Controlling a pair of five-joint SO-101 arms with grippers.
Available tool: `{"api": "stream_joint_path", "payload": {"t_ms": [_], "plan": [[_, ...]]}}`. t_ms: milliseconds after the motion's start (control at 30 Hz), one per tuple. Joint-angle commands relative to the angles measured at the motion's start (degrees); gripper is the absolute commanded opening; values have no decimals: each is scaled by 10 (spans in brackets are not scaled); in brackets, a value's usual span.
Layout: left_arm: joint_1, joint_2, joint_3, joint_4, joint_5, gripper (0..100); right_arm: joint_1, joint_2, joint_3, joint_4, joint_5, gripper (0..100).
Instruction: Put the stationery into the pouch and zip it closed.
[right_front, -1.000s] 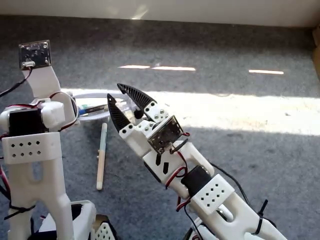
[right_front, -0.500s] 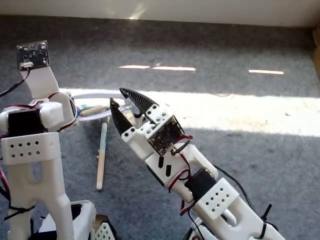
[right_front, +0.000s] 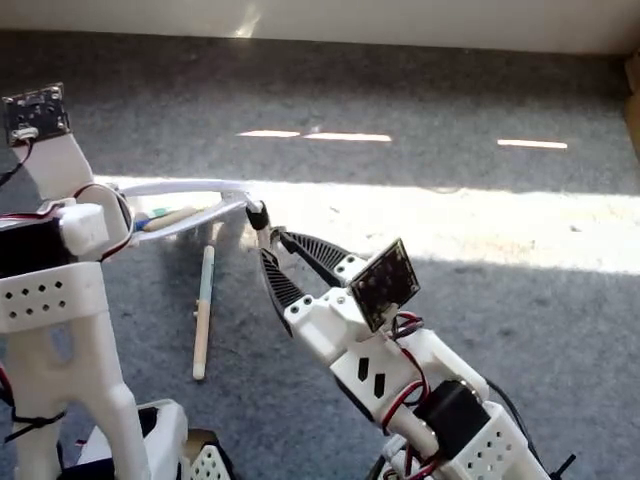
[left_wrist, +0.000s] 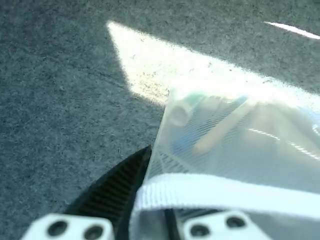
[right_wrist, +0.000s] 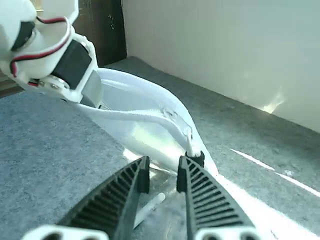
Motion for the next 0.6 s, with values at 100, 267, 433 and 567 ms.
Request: {"api": "stream_joint_path", "payload": {"t_ms": [100, 267, 433, 567], "plan": [[-77, -7, -20, -16, 6, 6, 6, -11, -4, 7, -43, 94], [-129, -7, -22, -33, 29, 6, 3, -10, 27, 7, -44, 94], [-173, -7, -22, -45, 55, 6, 2, -9, 51, 6, -67, 98], [-200, -7, -21, -52, 64, 6, -32, 41, 51, 5, -69, 98]]}}
